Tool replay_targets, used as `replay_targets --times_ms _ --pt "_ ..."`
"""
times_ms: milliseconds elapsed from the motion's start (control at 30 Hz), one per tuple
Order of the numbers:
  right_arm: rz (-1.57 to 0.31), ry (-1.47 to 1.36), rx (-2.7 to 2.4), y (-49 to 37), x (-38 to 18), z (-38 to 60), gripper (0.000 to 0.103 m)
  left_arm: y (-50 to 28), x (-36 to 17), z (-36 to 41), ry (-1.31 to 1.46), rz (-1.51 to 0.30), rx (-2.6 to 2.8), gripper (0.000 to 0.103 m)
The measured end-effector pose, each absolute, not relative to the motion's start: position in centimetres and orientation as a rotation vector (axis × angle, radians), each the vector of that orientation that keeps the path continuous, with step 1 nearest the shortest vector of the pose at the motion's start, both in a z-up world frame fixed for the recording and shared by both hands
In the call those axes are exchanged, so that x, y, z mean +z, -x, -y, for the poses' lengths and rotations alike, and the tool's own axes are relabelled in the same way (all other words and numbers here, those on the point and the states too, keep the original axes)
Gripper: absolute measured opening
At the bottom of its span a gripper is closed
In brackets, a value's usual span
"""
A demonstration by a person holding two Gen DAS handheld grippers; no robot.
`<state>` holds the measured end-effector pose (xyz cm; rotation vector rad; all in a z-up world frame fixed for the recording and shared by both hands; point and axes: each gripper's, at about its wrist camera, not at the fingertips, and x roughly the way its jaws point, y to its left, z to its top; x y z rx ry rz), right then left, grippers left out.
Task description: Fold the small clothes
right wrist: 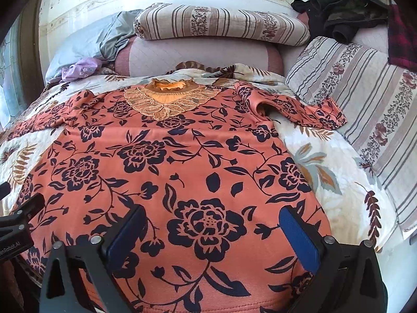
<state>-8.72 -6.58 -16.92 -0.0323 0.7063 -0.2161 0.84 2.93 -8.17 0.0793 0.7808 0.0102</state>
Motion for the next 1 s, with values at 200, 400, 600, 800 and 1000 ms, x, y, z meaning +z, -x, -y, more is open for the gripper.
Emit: replay_targets --times_ms 200,400,600,800,1000 --pt "-0.707 0.017 -0.22 8.75 -16.93 6.89 0.103 -0.84 -8.23 -3.03 -0.078 -0.784 0.011 0.103" --pt "-0.713 0.008 -0.224 8.7 -17.08 7.05 0.103 -0.85 -8.34 -2.95 -0.081 -0.787 0.01 0.103" --pt "-0.715 0.005 -0.224 8.69 -17.14 7.15 0.103 -0.85 -8.38 -2.88 -0.081 -0.788 0.009 0.103" --pt "-0.714 0.004 -0.224 8.71 -17.14 7.19 0.103 -0.83 -8.4 -2.74 -0.086 -0.788 0.006 0.103" --pt "-0.714 0.003 -0.224 8.68 -17.17 7.24 0.103 -0.8 -8.37 -2.7 -0.087 -0.788 0.006 0.103"
